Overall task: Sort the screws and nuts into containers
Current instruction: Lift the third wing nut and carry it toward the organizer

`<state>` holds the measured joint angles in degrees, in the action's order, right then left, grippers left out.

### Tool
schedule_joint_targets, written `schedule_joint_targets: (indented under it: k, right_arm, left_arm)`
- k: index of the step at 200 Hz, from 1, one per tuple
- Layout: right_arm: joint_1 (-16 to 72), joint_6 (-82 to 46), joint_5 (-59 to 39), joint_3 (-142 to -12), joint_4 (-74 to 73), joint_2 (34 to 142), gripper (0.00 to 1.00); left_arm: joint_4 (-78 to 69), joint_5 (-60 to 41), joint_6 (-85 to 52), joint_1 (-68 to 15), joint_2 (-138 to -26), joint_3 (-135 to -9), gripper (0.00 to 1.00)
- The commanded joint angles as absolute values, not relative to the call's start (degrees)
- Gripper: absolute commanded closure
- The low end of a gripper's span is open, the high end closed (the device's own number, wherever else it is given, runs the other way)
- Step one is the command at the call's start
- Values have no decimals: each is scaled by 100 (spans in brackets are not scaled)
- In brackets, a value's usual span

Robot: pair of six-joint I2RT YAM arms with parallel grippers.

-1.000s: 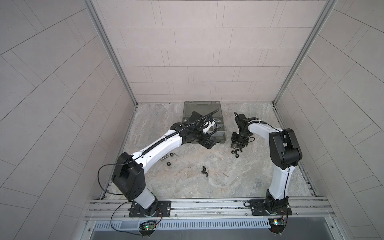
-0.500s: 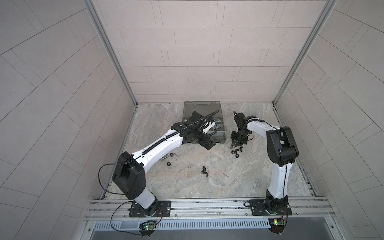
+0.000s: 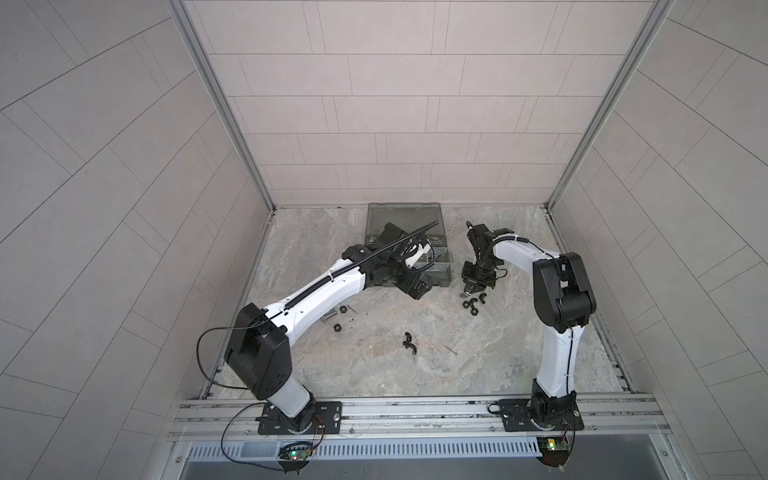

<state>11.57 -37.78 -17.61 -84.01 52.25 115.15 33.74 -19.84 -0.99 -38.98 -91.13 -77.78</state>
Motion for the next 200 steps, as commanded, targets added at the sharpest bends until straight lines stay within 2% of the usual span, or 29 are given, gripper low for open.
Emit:
schedule_joint_targets:
  k: [1,78,178,200]
  right_arm:
    - [1182,-3793,-1722,-8644,5500,11177,90]
    - [1239,-3895,-1975,-9781,5541,11376,89]
    - [1354,-4369,-2561,-11261,4881,12609,89]
    - [1301,-4087,-2336,-11233,4948,12523,86]
  left_arm:
    - [3401,-1940,-58,-3867,-9079,-7898,0]
    - [3296,-2083,-472,-3492,-9010,-7691,0]
    - [3213,-2058,-478,-3166,-8664,-7385,0]
    - [3212,-1990,-450,-3112,-8511,-7242,0]
